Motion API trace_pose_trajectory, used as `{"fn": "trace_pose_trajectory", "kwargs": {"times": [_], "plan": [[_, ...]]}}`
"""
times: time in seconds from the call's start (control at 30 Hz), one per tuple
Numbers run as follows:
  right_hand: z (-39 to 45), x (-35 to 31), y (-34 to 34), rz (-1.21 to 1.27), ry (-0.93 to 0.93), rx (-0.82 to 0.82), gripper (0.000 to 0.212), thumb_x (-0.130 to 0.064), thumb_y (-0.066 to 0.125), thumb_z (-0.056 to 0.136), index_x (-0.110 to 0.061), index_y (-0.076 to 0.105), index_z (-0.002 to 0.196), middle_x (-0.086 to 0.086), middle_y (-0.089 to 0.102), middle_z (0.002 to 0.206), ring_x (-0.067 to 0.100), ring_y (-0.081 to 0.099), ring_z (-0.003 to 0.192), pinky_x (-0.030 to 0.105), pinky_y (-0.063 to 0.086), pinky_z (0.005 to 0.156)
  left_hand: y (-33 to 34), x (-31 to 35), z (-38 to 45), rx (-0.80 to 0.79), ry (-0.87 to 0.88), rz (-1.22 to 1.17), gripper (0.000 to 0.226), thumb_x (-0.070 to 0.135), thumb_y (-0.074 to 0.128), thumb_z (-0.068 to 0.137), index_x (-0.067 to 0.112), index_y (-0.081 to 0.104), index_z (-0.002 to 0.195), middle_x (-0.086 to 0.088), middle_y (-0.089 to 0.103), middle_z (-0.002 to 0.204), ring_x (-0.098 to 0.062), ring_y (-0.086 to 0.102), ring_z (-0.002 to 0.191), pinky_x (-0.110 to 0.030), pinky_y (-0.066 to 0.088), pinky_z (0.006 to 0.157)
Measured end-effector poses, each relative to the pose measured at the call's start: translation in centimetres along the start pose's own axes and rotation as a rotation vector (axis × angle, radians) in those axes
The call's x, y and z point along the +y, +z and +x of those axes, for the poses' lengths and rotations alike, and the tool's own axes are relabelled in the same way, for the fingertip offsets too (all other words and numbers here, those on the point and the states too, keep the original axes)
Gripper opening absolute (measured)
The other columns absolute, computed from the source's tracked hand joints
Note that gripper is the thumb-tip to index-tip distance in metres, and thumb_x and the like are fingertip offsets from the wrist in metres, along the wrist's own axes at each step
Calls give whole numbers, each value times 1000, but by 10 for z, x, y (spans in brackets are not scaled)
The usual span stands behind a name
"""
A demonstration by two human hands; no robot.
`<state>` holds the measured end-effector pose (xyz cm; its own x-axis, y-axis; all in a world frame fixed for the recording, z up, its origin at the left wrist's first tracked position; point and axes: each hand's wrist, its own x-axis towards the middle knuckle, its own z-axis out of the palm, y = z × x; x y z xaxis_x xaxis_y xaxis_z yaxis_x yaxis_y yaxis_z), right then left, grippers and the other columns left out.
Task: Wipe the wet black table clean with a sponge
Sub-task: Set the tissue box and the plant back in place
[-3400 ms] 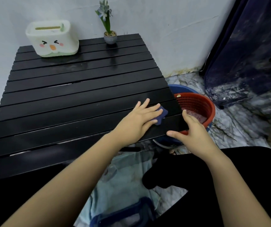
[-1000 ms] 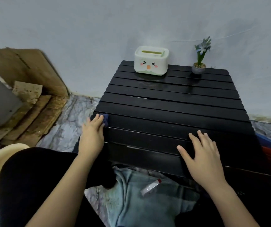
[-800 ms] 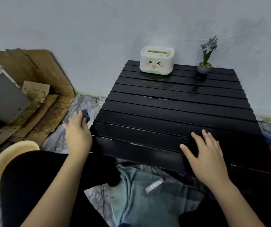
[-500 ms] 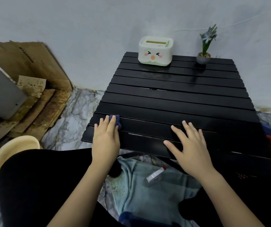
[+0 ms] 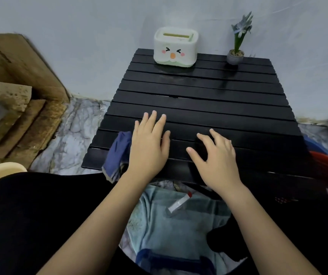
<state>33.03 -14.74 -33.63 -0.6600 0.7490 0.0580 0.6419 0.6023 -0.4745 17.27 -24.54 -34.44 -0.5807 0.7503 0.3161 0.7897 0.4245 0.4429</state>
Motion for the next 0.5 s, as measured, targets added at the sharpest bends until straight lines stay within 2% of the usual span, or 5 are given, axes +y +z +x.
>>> {"fn": "trace_pose_trajectory", "kwargs": {"times": [0.13,0.3,0.43,0.5], "plan": [[46,-8,-9,51,-40,66,53,-52,52,94,-25,52,139,5,38,154,21,29,143,47,22,119,9,4,48,-41,115,-119,44,26,51,97,15,49,139,-10,44,149,-30,34,141,-45,32,114],[129,-10,-18,166,-62,108,50,-50,54,94,-28,51,139,-5,42,150,13,31,141,38,29,114,11,-12,128,-19,141,-168,45,30,51,97,19,47,141,-7,41,150,-24,33,140,-42,36,111],[196,-10,-16,424,-96,194,49,-42,64,91,-29,53,137,-15,50,139,3,40,134,35,37,112,15,-35,192,-50,160,-177,58,44,55,93,25,39,145,-4,32,155,-21,28,142,-36,29,115],[228,-9,-10,521,-136,226,58,-42,71,86,-34,50,139,-15,46,143,1,37,136,37,36,114,18,-50,222,-68,171,-173,69,49,60,88,30,31,148,-4,24,158,-24,26,142,-36,26,115]]}}
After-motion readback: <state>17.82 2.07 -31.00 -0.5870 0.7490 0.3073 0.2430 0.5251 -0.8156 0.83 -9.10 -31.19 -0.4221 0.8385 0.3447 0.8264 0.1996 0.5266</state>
